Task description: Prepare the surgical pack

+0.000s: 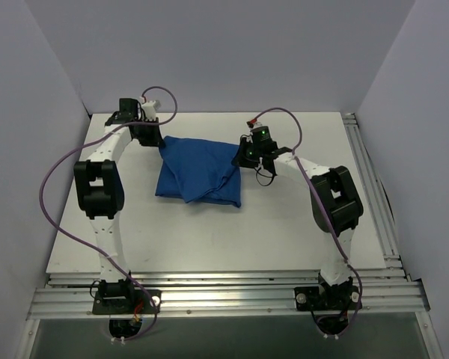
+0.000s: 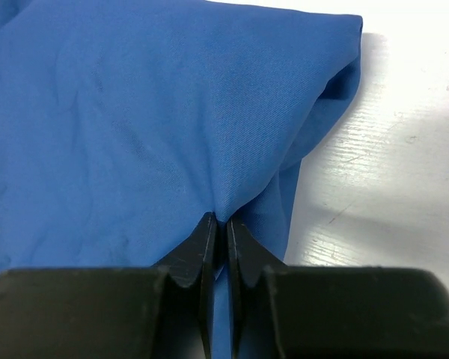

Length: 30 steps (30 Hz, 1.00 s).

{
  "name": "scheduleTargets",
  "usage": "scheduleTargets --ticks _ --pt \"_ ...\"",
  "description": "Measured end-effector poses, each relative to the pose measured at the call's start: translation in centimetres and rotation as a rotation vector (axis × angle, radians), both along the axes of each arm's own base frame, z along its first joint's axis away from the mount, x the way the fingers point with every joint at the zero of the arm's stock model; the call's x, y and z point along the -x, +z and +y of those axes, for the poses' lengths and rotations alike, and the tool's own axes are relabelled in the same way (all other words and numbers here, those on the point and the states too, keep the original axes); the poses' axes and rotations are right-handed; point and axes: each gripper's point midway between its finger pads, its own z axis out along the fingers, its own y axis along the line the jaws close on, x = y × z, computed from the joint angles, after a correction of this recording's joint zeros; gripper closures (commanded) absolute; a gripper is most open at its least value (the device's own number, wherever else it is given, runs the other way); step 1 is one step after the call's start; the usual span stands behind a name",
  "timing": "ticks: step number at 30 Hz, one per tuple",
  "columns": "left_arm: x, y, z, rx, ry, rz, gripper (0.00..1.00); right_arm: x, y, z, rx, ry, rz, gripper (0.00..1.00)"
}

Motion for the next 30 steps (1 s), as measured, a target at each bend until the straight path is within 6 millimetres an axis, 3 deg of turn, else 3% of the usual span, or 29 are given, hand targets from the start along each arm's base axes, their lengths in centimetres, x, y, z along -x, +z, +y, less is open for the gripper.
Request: scheduleTargets --ticks 6,16,26,30 --pt "0.5 -0.3 0.0 0.010 -0.007 0.011 0.98 0.0 0.1 -0.1 -0.049 -0.001 0.008 1.00" --pt "1.5 2.5 -0.2 0.018 -0.041 -0.031 0.98 0.8 3.0 -0.1 -0.151 0.020 0.005 1.00" --pt "3.3 0.9 0.3 0.017 -0.056 0.025 0.98 1.4 3.4 -1.7 -0.165 0.022 0.040 1.00" --pt "4.5 0.1 0.0 0.031 -0.070 0.053 0.98 2.6 2.0 -2.4 -0.168 0.023 0.069 1.00"
